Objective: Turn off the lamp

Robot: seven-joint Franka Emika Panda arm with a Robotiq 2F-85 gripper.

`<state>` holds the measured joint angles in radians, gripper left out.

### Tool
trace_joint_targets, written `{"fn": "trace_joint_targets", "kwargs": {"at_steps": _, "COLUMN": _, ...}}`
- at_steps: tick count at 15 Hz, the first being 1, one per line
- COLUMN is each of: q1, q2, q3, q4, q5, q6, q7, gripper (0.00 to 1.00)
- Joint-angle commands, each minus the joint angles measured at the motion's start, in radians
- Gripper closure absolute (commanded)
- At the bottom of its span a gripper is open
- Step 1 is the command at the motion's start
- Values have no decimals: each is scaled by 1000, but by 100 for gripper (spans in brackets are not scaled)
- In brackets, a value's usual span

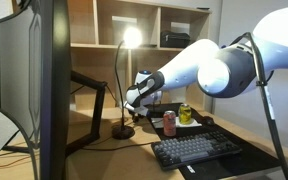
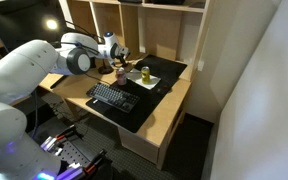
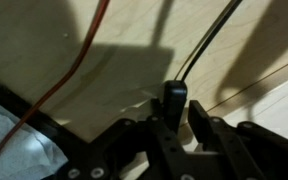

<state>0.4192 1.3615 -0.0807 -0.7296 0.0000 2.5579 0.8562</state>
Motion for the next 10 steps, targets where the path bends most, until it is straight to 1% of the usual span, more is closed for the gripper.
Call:
{"fn": "trace_joint_targets", "kwargs": {"at_steps": 1, "q1": 9, "q2": 31, "q3": -25, "q4": 38, "q5": -13, "q6": 18, "q7": 15, "gripper": 95}}
{"fn": "trace_joint_targets", "kwargs": {"at_steps": 2, "q1": 8, "q2": 33, "q3": -26, "q4": 42, "q5": -10, "q6": 17, "q7": 15, "gripper": 100}}
{"fn": "trace_joint_targets", "kwargs": {"at_steps": 3, "q1": 7, "q2": 34, "q3": -26, "q4": 44, "q5": -8, "q6": 14, "q7": 16, "gripper": 96}}
{"fn": "trace_joint_targets", "kwargs": {"at_steps": 4, "q1": 7, "q2": 34, "q3": -27, "q4": 44, "q5": -7, "q6": 13, "q7": 17, "gripper": 95}}
{"fn": "trace_joint_targets", "kwargs": {"at_steps": 8, "q1": -1, "q2": 28, "q3": -15, "q4": 42, "q5": 2, "q6": 0, "q7": 6, "gripper": 95}}
{"fn": "trace_joint_targets", "kwargs": {"at_steps": 10, "q1": -17, "q2": 24, "q3": 19, "q4": 41, "q5": 24, "q6": -6, "q7": -23, "gripper": 95}}
